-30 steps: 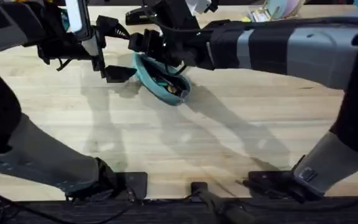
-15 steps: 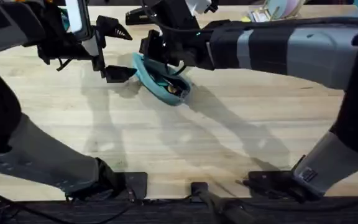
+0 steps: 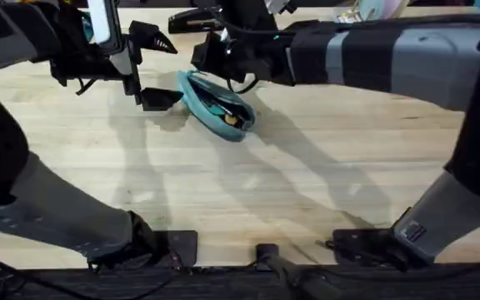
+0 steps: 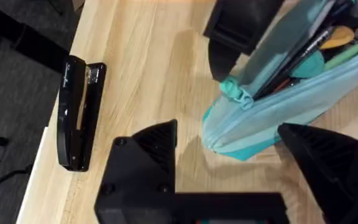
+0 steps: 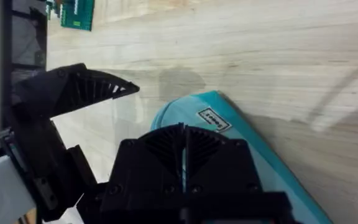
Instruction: Unzip the bag, pick up the pens from the table one at a time and place them inside, then zip the bag closed.
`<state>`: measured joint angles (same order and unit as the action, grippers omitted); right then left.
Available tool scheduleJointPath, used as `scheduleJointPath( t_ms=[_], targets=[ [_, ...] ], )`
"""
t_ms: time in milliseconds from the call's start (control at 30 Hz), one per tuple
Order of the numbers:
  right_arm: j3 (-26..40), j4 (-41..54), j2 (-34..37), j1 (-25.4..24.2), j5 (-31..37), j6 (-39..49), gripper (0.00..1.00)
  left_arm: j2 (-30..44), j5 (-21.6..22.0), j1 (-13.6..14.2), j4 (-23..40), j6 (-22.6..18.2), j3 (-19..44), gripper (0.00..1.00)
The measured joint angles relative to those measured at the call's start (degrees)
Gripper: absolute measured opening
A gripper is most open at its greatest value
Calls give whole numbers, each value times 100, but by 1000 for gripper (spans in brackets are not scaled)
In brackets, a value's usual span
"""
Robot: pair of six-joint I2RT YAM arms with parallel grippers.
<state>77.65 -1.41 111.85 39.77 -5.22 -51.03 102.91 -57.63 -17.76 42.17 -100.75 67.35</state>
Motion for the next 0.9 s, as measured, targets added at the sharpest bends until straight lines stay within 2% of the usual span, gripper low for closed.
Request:
scheduleJointPath(
  t_ms=[267,900],
  targets=[
    [-1,-131,-44,-46,-144,157,32,0,0,0,0,0,0,993],
    [0,-127,-841,-48,-170,987,32,0,0,0,0,-2,0,993]
  ],
)
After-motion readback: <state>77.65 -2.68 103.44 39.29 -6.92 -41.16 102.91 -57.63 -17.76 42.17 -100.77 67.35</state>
